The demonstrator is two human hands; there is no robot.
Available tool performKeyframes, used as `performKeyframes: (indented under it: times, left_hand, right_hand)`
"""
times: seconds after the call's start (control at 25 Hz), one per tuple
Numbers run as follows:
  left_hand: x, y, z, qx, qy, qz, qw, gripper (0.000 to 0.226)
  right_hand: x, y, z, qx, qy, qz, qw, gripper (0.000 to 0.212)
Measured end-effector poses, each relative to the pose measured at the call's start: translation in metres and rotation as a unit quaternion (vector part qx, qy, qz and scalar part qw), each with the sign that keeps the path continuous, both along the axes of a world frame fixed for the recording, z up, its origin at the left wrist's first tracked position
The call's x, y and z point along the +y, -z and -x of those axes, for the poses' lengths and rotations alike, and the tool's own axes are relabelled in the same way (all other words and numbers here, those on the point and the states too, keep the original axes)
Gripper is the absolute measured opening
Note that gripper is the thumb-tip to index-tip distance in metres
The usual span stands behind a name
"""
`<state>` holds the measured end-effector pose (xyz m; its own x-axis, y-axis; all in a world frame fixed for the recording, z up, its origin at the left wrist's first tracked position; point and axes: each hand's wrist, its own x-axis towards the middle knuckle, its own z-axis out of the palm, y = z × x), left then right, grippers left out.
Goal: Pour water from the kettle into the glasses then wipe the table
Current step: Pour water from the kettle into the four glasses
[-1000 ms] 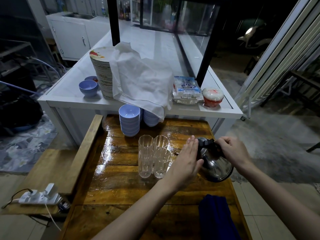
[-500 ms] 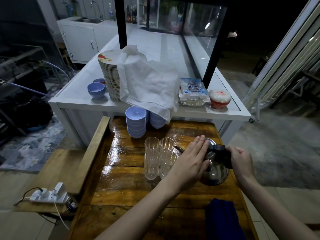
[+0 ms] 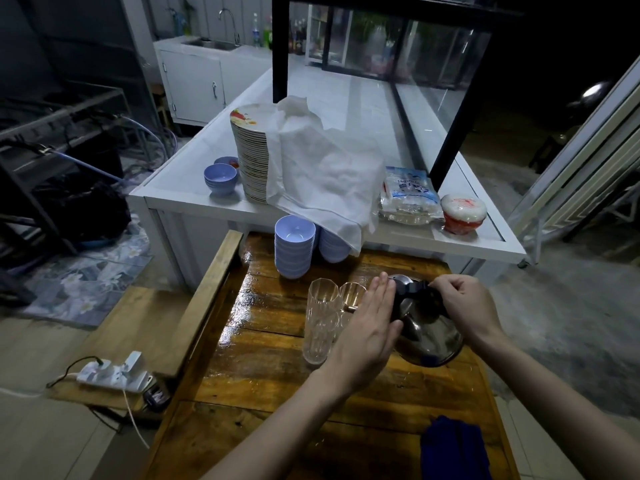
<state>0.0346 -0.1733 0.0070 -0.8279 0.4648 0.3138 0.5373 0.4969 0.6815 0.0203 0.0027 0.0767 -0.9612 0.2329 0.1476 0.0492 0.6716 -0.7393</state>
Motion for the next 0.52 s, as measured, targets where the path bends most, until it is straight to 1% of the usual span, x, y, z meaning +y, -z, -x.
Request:
performKeyframes:
  times: [0.28,0.52]
  left_hand:
    - [0.0,0.001,-0.004,-0.03,-0.016,-0.011,0.999,0.062]
    - [0.002,0.0,-0.005,-0.036,-0.019,-0.015,0.999,0.065]
  right_hand:
    - [-0.008,-0.017,0.006,-0.007,-0.042,-0.074,0.996,0.039]
    - [-0.009,-0.024,0.011,0.001,-0.04,-0.102,0.994,0.036]
